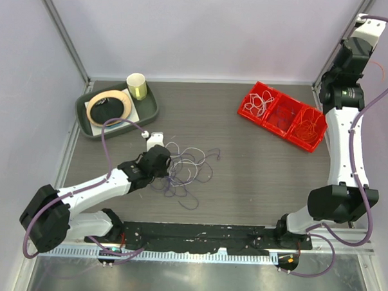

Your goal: Untangle the cables

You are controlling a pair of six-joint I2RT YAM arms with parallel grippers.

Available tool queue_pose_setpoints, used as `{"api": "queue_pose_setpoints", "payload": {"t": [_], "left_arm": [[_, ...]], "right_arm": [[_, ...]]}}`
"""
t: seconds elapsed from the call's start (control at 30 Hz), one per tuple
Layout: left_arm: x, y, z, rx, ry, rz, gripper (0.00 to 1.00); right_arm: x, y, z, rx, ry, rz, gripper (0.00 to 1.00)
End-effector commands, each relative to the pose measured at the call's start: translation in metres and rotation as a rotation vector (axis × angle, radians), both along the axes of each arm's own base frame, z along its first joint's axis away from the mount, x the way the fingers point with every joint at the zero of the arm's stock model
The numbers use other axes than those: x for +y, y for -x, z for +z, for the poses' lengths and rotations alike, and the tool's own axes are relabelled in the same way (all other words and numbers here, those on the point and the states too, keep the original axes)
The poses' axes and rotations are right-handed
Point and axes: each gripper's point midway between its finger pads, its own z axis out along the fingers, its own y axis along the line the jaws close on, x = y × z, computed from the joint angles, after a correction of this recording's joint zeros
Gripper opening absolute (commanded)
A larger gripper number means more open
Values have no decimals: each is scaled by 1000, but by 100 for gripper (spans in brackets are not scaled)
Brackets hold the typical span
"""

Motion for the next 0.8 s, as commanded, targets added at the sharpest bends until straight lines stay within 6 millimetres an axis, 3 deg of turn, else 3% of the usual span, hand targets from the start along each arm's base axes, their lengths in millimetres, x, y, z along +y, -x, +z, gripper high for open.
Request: {"api": "queue_pose_setpoints", "payload": {"t": [0.0,0.23,0.53,0.67,0.77], "left_arm": [[0,-11,14,-55,27,39,0],[1,-11,15,-59,21,43,0],[3,-12,13,-67,16,53,0],[6,-11,13,-60,3,64,0],[7,-12,14,-70,9,65,0]], "right_arm": [[-10,-7,-17,17,0,-34,1],[-15,-22,-81,75,-77,-50,1],[-16,-38,-195,155,-303,-128,1],[-14,-39,-241,197,-399,-140,1],[-13,-35,-265,219,-453,-148,1]]}}
